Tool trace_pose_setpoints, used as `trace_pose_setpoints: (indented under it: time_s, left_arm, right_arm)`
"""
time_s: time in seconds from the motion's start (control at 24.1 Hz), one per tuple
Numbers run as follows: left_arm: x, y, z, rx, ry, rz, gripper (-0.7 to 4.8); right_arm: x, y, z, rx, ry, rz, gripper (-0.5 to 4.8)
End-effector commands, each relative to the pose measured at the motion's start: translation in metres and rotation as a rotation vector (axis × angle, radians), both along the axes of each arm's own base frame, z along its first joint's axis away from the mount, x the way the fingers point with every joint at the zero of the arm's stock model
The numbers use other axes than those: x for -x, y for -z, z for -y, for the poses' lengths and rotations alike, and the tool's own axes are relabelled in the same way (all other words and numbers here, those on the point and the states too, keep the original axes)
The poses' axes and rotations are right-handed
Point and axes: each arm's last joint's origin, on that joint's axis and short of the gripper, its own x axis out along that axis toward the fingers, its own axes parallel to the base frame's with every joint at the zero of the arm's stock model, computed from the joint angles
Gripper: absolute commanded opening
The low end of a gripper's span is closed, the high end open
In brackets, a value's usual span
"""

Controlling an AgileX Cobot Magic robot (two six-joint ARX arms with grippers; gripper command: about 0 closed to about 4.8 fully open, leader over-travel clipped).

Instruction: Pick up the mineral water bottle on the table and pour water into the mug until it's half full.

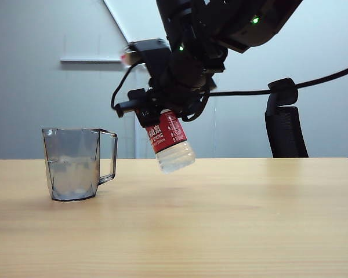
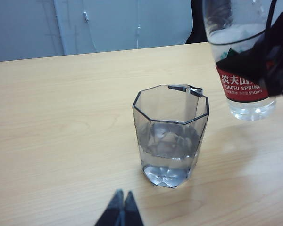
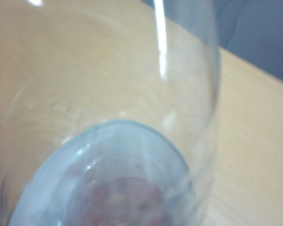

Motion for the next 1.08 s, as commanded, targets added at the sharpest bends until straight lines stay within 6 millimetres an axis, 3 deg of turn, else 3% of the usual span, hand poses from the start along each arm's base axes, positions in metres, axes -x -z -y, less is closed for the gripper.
trace_pose_setpoints:
  time_s: [0.04, 0.25, 0.54, 0.87, 1.0, 1.08]
  left_arm:
    - [0.0, -0.002, 0.0, 0.008, 0.002, 0.012, -0.02]
    - [0.0, -0.002, 0.0, 0.008, 0.002, 0.012, -0.02]
    - [0.0, -0.002, 0.0, 0.008, 0.002, 0.012, -0.02]
    - [0.0, -0.002, 0.0, 0.008, 0.002, 0.012, -0.02]
    - [0.0, -0.002, 0.0, 0.008, 0.002, 0.012, -0.02]
    - [0.0, -0.002, 0.0, 0.008, 0.002, 0.012, -0.02]
  right_arm:
    - [-0.007, -0.009, 0.009, -0.214, 0.069, -0.028, 2.28]
    - [-0.006, 0.001, 0.02, -0.251, 0.078, -0.066, 2.28]
    - [0.016, 0.025, 0.037, -0.363, 0.097, -0.095, 2.19]
    - [0.03, 0.042, 0.038, -0.356, 0.053, -0.145, 2.21]
    - [0.032, 0.042, 0.036, -0.358, 0.04, -0.147, 2.77]
    - [0.032, 0.042, 0.036, -0.357, 0.032, -0.153, 2.84]
